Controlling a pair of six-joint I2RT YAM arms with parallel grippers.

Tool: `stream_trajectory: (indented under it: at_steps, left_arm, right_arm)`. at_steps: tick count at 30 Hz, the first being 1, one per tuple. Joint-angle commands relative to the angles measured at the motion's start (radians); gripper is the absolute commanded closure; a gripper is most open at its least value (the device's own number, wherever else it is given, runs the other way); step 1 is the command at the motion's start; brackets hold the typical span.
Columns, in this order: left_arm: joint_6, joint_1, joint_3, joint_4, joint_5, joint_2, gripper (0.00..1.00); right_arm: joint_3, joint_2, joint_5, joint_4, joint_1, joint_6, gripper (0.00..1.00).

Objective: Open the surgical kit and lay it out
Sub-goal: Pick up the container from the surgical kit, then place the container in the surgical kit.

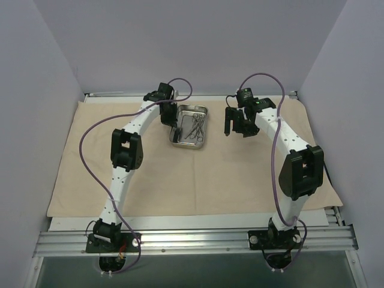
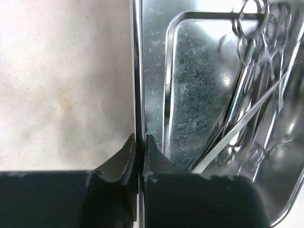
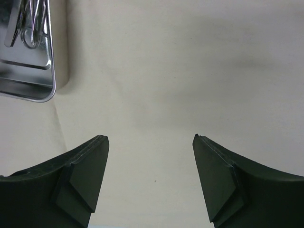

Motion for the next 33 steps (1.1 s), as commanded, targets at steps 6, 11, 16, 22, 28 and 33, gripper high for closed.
stream_trajectory:
  at_steps: [6,11,16,22,28,33]
  left_arm:
    - [0.004,-0.004,-0.001,0.033,0.025,-0.090,0.98]
    - [-0.013,-0.032,-0.012,0.034,0.019,-0.144,0.98]
    - [-0.018,-0.076,-0.025,0.031,-0.004,-0.174,0.98]
    - [-0.021,-0.119,-0.037,0.030,-0.007,-0.202,0.98]
    - [-0.033,-0.144,-0.058,0.042,0.023,-0.228,0.98]
    - [-0.047,-0.205,-0.080,0.053,0.052,-0.236,0.98]
  right_arm:
    - [0.128,0.079,-0.095,-0.016,-0.009,0.041,0.23]
    - [0.157,0.136,-0.178,0.017,-0.007,0.137,0.19]
    - [0.178,0.176,-0.185,0.034,-0.009,0.174,0.18]
    - [0.192,0.208,-0.154,0.033,-0.010,0.214,0.20]
    - [0.149,0.187,-0.114,0.024,-0.021,0.250,0.27]
    - [0.036,0.075,-0.037,-0.047,-0.134,0.263,0.31]
